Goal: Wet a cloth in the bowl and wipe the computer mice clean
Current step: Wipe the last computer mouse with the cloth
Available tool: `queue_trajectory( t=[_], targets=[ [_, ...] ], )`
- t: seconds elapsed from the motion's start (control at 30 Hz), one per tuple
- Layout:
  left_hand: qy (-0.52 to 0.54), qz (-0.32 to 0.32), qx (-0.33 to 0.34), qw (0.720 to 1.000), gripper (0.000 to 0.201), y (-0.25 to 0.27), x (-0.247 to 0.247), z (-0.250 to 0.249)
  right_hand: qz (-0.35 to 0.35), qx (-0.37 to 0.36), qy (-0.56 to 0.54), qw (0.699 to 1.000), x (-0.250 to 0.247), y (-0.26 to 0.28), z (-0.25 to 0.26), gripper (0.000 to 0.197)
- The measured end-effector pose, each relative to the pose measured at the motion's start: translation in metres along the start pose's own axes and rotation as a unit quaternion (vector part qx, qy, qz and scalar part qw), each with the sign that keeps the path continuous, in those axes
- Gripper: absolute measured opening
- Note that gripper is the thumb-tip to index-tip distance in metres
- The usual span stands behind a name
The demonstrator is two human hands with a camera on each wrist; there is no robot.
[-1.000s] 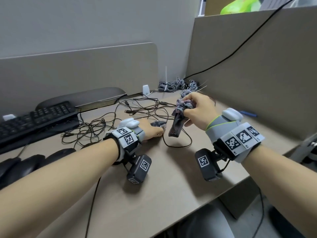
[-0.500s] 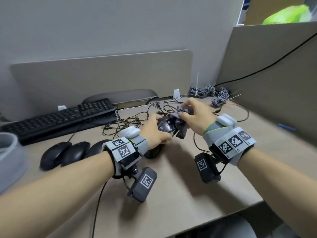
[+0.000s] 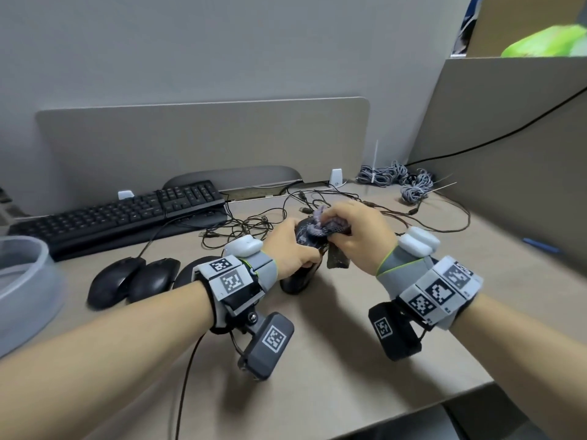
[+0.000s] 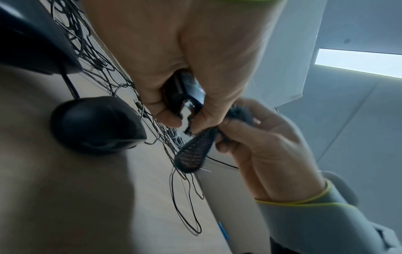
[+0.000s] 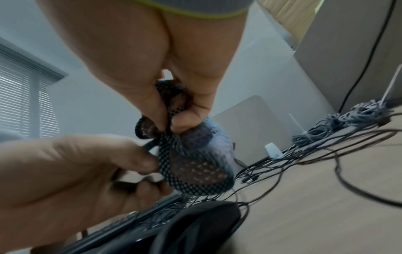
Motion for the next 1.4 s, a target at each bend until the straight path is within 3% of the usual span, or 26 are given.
queue_trajectory(
  t=[0.07, 0.2, 0.33, 0.47, 0.53, 0.63, 0.83, 0.93, 1.0, 1.13, 1.2, 1.27, 1.4],
  targets=[
    [0.000, 0.002, 0.004, 1.000, 0.064, 0.002, -0.004, -0.003, 0.001, -0.016, -0.015, 1.000, 0.001, -0.001, 0.006, 0.033],
    [0.026, 0.001, -0.009, 1.000, 0.048, 0.003, -0.009, -0.004, -0.042, 0.032, -0.018, 0.998, -0.005, -0.008, 0.001, 0.033],
    [0.011, 0.006, 0.000, 1.000, 0.043, 0.006, -0.017, -0.006, -0.007, -0.038, -0.011, 0.999, 0.006, 0.003, 0.022, 0.036],
    [0.013, -0.009, 0.000, 1.000, 0.053, 0.011, -0.023, -0.004, -0.037, 0.029, -0.035, 0.998, 0.000, -0.004, -0.003, 0.037],
    [0.004, -0.009, 0.002, 1.000, 0.047, 0.010, -0.026, -0.003, -0.046, 0.004, -0.025, 0.999, 0.000, 0.003, 0.005, 0.037],
    [-0.027, -0.004, 0.015, 1.000, 0.052, 0.012, -0.028, -0.009, 0.009, -0.071, -0.038, 0.997, 0.007, 0.018, 0.033, 0.038],
    [-0.078, -0.009, 0.028, 0.997, 0.058, 0.017, -0.030, -0.007, -0.050, 0.041, -0.027, 0.998, -0.005, -0.004, -0.006, 0.037],
    [-0.093, -0.005, 0.039, 0.995, 0.065, 0.018, -0.029, -0.008, -0.029, -0.035, -0.031, 0.998, 0.002, 0.012, 0.014, 0.039],
    [-0.111, 0.004, 0.044, 0.993, 0.068, 0.019, -0.028, -0.010, 0.001, -0.048, -0.037, 0.998, 0.007, 0.016, 0.016, 0.039],
    [-0.125, 0.011, 0.051, 0.991, 0.071, 0.024, -0.029, -0.007, -0.024, 0.054, 0.003, 0.998, -0.001, -0.003, -0.018, 0.034],
    [-0.138, 0.016, 0.058, 0.989, 0.073, 0.026, -0.028, -0.006, -0.058, 0.072, 0.016, 0.996, -0.011, -0.011, -0.021, 0.033],
    [-0.144, 0.022, 0.065, 0.987, 0.073, 0.027, -0.025, -0.007, -0.065, 0.037, 0.016, 0.997, -0.014, -0.012, -0.003, 0.033],
    [-0.141, 0.031, 0.071, 0.987, 0.071, 0.026, -0.022, -0.015, 0.005, -0.095, 0.018, 0.995, 0.007, 0.008, 0.035, 0.039]
  ],
)
Point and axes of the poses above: each hand's wrist, its own y-axis away from the middle knuckle, its own x-axis out of the palm, z = x × y, the point moved 3 cm from there along -y, towards the middle knuckle, and after that the axes turned 9 degrees about x, right-handed, at the moved point
